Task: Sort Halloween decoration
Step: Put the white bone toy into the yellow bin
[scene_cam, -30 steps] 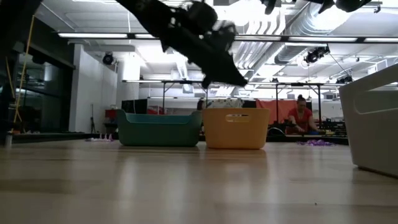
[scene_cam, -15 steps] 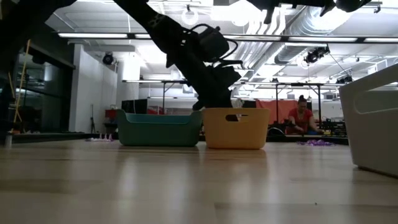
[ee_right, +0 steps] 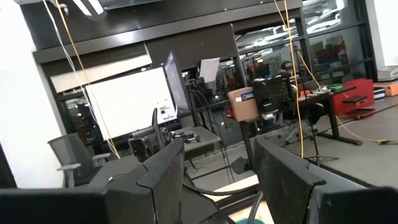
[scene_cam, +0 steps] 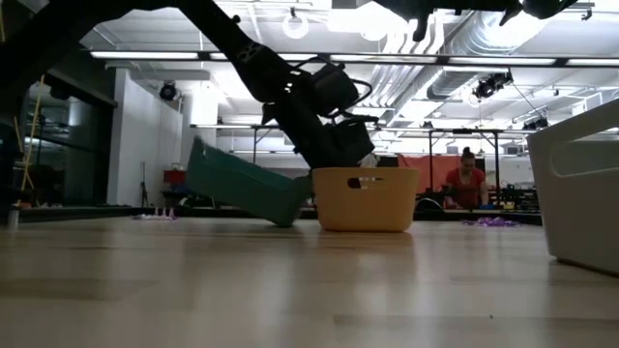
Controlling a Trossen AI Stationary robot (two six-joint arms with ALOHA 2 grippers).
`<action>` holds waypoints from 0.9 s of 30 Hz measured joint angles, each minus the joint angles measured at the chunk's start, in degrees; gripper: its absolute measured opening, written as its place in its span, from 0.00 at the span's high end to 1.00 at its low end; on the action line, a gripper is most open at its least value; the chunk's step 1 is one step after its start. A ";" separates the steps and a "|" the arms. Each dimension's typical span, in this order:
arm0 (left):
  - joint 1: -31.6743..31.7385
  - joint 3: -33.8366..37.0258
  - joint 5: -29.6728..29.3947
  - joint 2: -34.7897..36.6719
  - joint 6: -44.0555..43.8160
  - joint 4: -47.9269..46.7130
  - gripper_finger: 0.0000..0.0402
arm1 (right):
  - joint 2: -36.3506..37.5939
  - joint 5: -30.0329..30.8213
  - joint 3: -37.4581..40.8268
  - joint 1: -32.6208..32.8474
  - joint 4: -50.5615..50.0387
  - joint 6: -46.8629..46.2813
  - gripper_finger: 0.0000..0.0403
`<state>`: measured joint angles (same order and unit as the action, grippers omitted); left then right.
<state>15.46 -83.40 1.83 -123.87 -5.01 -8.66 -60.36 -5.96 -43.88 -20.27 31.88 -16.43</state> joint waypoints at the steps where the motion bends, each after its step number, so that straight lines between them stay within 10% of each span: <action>1: 0.00 0.00 -0.01 0.01 0.61 -0.05 0.99 | 0.00 -0.02 0.00 0.00 0.02 0.00 0.53; 16: 0.00 -2.01 0.63 0.24 2.42 -2.91 0.86 | 0.00 0.00 0.00 0.00 0.05 0.00 0.53; 27: 2.56 -17.44 0.59 2.77 11.35 -31.19 0.67 | 0.00 0.00 0.00 0.02 0.07 0.00 0.53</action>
<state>18.02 -100.83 2.41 -121.10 6.34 -39.85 -60.36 -5.96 -43.88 -20.25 31.94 -16.43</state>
